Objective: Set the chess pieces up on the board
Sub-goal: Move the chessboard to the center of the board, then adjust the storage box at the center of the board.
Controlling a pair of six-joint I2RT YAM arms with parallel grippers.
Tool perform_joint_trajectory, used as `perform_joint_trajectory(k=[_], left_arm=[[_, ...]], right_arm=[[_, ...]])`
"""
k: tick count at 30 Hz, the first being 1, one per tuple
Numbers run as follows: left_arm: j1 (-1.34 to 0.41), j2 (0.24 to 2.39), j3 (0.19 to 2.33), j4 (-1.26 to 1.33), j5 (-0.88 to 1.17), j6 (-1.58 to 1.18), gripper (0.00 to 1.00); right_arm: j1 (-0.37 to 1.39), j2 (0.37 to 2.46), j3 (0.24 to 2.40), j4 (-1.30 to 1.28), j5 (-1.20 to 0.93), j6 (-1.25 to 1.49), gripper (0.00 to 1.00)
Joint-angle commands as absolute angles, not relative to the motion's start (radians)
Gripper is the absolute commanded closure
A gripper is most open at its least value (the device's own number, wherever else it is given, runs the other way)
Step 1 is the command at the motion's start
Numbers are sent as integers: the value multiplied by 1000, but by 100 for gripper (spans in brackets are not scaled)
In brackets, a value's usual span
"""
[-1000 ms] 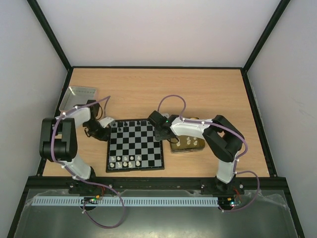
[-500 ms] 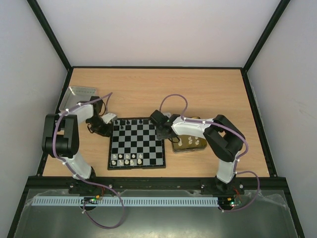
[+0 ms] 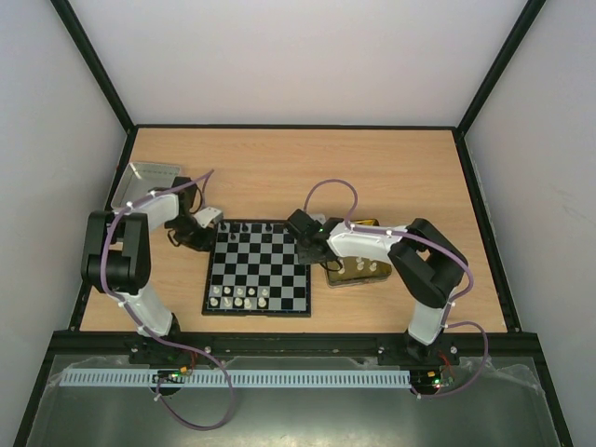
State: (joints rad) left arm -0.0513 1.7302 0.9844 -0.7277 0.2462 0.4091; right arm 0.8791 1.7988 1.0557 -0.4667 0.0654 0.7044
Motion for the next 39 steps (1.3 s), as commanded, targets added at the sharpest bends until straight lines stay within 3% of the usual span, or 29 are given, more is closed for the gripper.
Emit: perform_joint_trajectory(k=[1, 27, 29, 34, 37, 39], left_arm=[[-93, 1776, 968, -678, 286, 396, 98], [37, 1580, 969, -731, 92, 467, 98], [63, 1549, 960, -741, 110, 476, 92], [81, 1443, 925, -756, 139, 503, 71], [86, 1399, 928, -786, 166, 515, 64], [86, 1378, 934, -803, 183, 525, 50]], right_arm=[[894, 1764, 1053, -435, 53, 704, 98], [894, 1605, 1127, -604, 208, 656, 98], [893, 1532, 1123, -624, 242, 653, 97], [878, 1399, 1158, -688, 284, 645, 73], [859, 1362, 1190, -731, 305, 640, 57], [841, 1349, 1198, -745, 300, 640, 49]])
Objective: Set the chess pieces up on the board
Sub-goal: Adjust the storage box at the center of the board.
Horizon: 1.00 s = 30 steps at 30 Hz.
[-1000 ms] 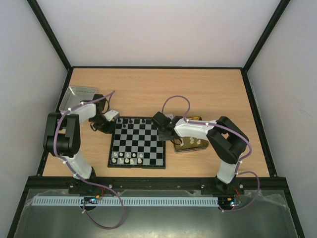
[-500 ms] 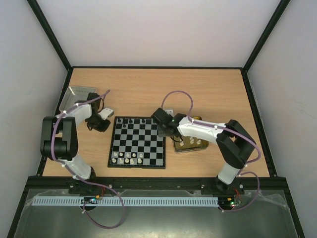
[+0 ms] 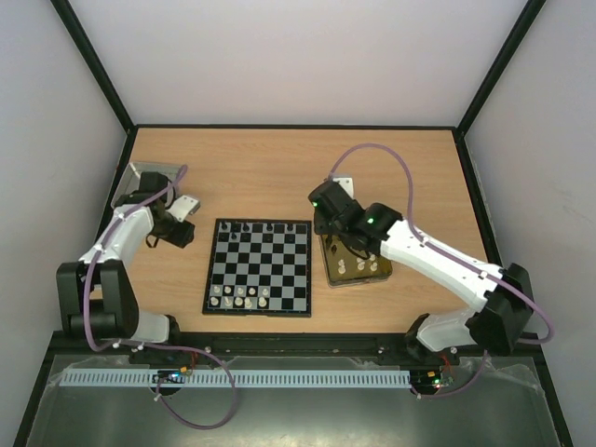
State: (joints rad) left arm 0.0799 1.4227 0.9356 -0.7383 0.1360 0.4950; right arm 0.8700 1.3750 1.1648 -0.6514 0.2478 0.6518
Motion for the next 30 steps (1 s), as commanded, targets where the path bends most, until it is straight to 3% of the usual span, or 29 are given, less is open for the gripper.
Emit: perform_joint_trajectory(k=[1, 7, 10, 14, 23, 28, 30], left_arm=[[86, 1369, 936, -806, 185, 529, 44], [86, 1322, 942, -796, 187, 519, 13], [86, 1285, 942, -789, 212, 515, 7], [86, 1248, 938, -762, 233, 489, 7], [86, 1224, 918, -718, 261, 432, 10], [87, 1207, 933, -723, 282, 423, 10], [87, 1204, 945, -735, 276, 430, 10]], right_arm=[[830, 1345, 1196, -747, 293, 640, 49], [739, 1348, 1132, -733, 168, 610, 48], [678, 1350, 1105, -724, 117, 594, 47], [597, 1366, 1084, -719, 68, 577, 48], [507, 1413, 1046, -703, 83, 579, 66], [454, 1353, 971, -686, 141, 644, 68], [416, 1297, 929, -681, 156, 675, 76]])
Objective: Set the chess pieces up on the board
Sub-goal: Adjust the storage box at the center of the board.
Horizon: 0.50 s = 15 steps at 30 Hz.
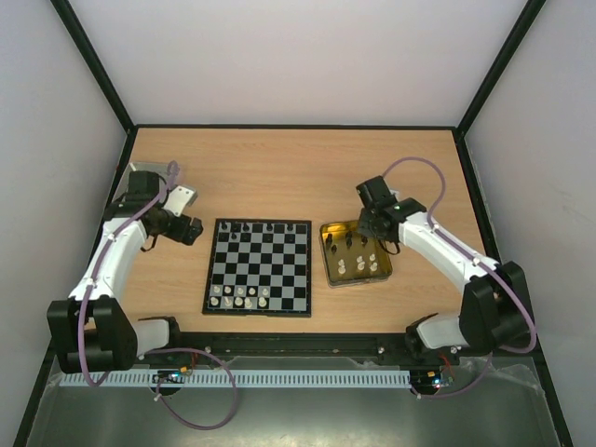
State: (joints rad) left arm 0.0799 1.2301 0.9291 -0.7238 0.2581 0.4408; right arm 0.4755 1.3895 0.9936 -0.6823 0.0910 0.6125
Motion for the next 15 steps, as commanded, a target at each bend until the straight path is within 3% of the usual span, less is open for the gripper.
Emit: perform_joint_trajectory(k=[1, 3, 6, 9, 13, 15], left_arm=[[88, 1205, 950, -739, 275, 432, 10], [93, 1202, 958, -741, 273, 436, 10], [96, 1205, 962, -741, 279, 434, 10], [97, 1209, 962, -739, 291, 430, 10], [97, 1206, 970, -742, 290, 426, 10], [97, 1202, 976, -744, 290, 426, 10]], right_arm=[[397, 1269, 908, -679, 158, 685, 78], [375, 1214, 864, -679, 175, 719, 84], [369, 1171, 820, -691, 193, 752, 86], [367, 1154, 820, -716, 212, 785, 83], [362, 1144, 787, -733, 216, 846, 69], [357, 1139, 756, -727, 207, 882, 69]])
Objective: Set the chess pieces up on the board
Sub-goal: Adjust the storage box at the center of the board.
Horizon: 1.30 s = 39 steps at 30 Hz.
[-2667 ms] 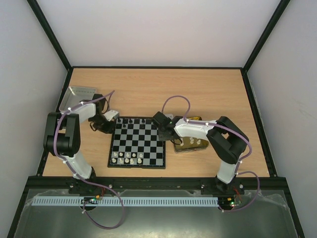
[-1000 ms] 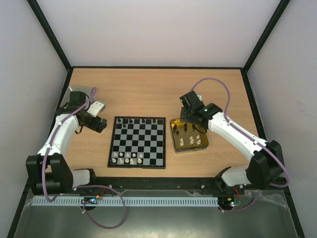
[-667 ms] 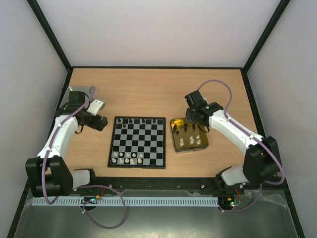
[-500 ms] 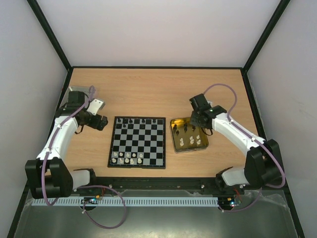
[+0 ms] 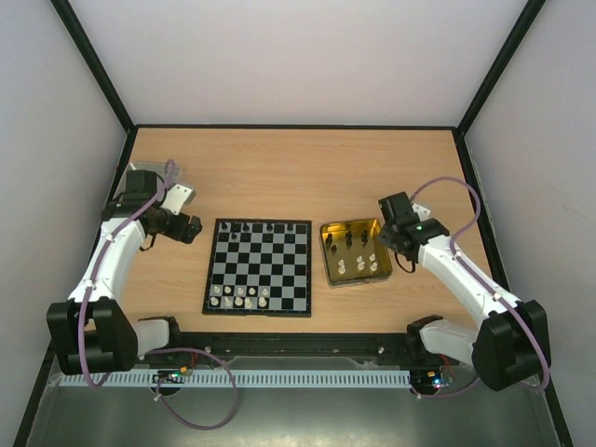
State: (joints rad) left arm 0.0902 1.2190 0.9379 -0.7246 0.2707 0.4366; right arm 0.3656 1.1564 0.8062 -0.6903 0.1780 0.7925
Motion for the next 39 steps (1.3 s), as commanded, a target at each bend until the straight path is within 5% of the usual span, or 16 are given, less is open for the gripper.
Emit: perform_joint_trajectory(k=[1, 39], left_arm=[[98, 1199, 978, -744, 292, 425, 10], [111, 1203, 972, -743, 309, 420, 10]], right_arm=[[357, 1133, 738, -718, 194, 899, 68], [360, 987, 529, -680, 16, 1013, 75]])
